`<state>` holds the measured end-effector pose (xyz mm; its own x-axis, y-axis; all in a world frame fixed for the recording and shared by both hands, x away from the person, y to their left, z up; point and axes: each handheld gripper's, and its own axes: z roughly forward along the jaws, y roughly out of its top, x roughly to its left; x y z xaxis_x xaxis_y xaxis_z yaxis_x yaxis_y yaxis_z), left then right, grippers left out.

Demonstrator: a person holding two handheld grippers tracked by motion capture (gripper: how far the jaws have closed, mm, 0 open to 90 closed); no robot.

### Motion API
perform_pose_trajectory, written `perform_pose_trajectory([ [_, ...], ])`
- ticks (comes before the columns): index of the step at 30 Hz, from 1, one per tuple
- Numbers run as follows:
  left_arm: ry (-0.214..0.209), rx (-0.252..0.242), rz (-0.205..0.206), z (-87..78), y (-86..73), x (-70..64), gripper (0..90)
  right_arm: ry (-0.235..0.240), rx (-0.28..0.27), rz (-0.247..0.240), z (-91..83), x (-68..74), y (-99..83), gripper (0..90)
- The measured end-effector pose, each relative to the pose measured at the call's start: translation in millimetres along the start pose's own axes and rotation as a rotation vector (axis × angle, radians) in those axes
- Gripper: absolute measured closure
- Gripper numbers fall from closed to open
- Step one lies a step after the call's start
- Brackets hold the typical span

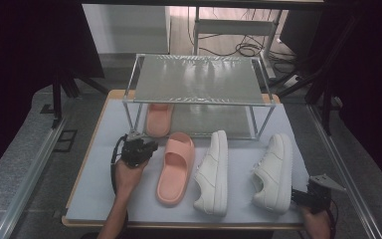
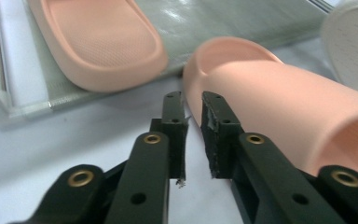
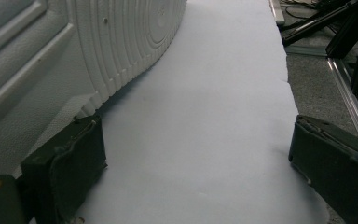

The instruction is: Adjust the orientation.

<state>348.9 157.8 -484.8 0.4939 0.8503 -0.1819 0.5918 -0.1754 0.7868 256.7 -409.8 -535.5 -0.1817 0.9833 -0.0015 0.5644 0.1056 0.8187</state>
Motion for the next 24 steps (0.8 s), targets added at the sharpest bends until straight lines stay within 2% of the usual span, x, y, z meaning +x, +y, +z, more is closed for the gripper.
perform_pose_trajectory([
  [3,-0.013,-0.002,0.012,-9.8,-2.4,-3.8,75.1,0.000,-0.001,-0.001,0.1,0.0,-0.1,3.7],
  [8,-0.022,-0.001,0.021,-22.4,-5.0,-8.5,63.6,0.000,0.000,-0.001,0.0,0.0,0.0,3.7],
  [14,-0.052,0.006,0.026,-33.9,-10.2,-14.7,57.2,-0.001,-0.002,-0.001,0.1,0.1,-0.1,3.7],
  [19,-0.079,0.015,0.034,-37.5,-14.1,-22.1,54.0,-0.001,-0.001,-0.001,0.1,0.1,-0.1,3.7],
  [24,-0.095,0.021,0.038,-32.7,-15.2,-27.4,53.1,-0.001,-0.001,-0.001,0.0,0.0,-0.1,3.7],
])
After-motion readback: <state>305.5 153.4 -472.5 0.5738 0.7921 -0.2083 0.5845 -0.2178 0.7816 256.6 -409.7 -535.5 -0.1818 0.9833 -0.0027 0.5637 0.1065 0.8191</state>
